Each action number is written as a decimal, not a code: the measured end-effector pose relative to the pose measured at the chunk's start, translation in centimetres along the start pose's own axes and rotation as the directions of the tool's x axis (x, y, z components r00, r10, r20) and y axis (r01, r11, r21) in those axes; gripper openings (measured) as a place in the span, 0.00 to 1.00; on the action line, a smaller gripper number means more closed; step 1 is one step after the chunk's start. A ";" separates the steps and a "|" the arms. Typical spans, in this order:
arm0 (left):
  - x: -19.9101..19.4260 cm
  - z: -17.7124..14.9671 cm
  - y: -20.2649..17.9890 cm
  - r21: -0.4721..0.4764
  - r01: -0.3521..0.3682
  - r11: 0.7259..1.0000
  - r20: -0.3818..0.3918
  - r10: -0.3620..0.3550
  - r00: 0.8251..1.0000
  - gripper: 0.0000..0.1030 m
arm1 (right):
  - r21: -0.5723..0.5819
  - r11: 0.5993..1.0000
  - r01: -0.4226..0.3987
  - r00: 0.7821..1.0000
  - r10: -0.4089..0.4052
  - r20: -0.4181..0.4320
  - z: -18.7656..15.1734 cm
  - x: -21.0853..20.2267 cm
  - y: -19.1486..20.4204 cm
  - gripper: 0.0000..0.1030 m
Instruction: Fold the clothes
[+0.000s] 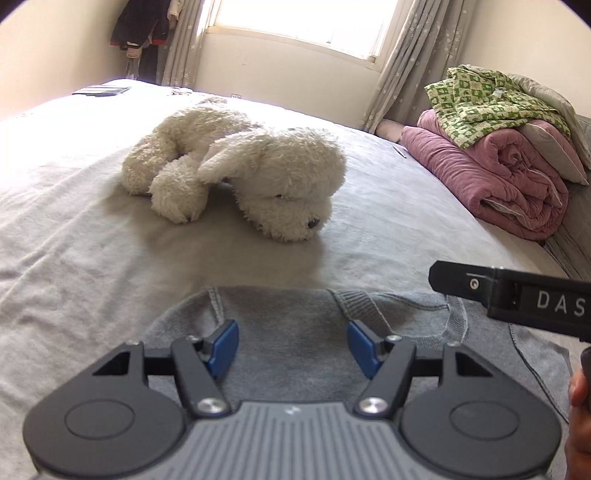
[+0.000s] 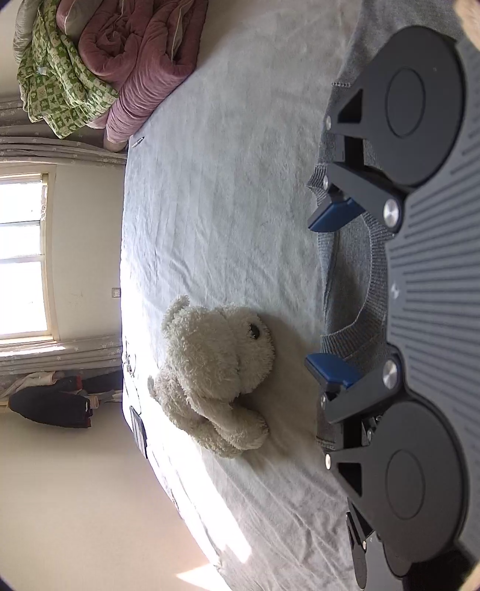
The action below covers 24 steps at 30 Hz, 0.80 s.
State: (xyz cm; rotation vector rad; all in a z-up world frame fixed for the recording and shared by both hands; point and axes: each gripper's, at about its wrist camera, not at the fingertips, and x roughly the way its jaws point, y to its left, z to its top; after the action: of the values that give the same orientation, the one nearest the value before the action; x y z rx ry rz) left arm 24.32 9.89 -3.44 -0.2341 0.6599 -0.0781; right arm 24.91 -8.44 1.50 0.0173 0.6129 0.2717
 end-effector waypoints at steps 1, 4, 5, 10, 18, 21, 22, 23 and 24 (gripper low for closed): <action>-0.1 0.2 0.7 -0.013 -0.025 1.000 0.006 0.025 1.000 0.64 | 0.015 1.000 -0.013 1.000 0.013 0.004 -0.1 0.2 0.3 0.74; -0.3 0.7 3.3 -0.066 -0.071 0.995 0.013 0.072 0.997 0.64 | 0.052 0.998 -0.028 1.000 0.027 0.015 -0.9 0.8 1.0 0.74; -0.3 0.8 4.2 -0.085 -0.079 0.993 0.011 0.081 0.997 0.64 | 0.055 0.998 -0.023 0.999 0.022 0.026 -1.3 0.8 1.1 0.74; -0.1 0.9 7.9 -0.163 -0.109 0.981 -0.044 0.103 0.994 0.61 | 0.012 1.000 -0.011 1.000 0.011 0.012 -2.4 1.8 1.6 0.74; -1.0 0.8 8.7 -0.140 -0.043 0.989 -0.161 0.020 0.987 0.49 | 0.178 0.979 -0.095 0.996 0.093 0.015 -2.8 1.9 -2.3 0.74; -1.3 0.3 8.1 -0.070 -0.045 0.997 -0.193 0.031 0.981 0.42 | 0.196 0.975 -0.103 0.995 0.104 0.005 -2.9 2.1 -2.3 0.74; -1.4 0.1 8.0 -0.049 -0.045 0.998 -0.197 0.034 0.980 0.37 | 0.193 0.975 -0.108 0.994 0.109 0.005 -2.9 2.1 -2.1 0.74; -1.5 -0.1 8.0 -0.040 -0.043 0.998 -0.188 0.035 0.982 0.34 | 0.188 0.976 -0.113 0.993 0.114 0.006 -2.9 2.0 -1.9 0.74; -1.7 -0.3 8.1 -0.050 -0.036 0.998 -0.169 0.028 0.985 0.21 | 0.183 0.976 -0.120 0.993 0.121 0.006 -2.8 2.0 -1.7 0.74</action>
State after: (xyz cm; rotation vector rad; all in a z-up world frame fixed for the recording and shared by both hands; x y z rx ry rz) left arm 22.79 17.94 -4.57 -0.2694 0.8345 -0.0500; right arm 25.27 -9.71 -2.09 0.2319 0.6417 0.3321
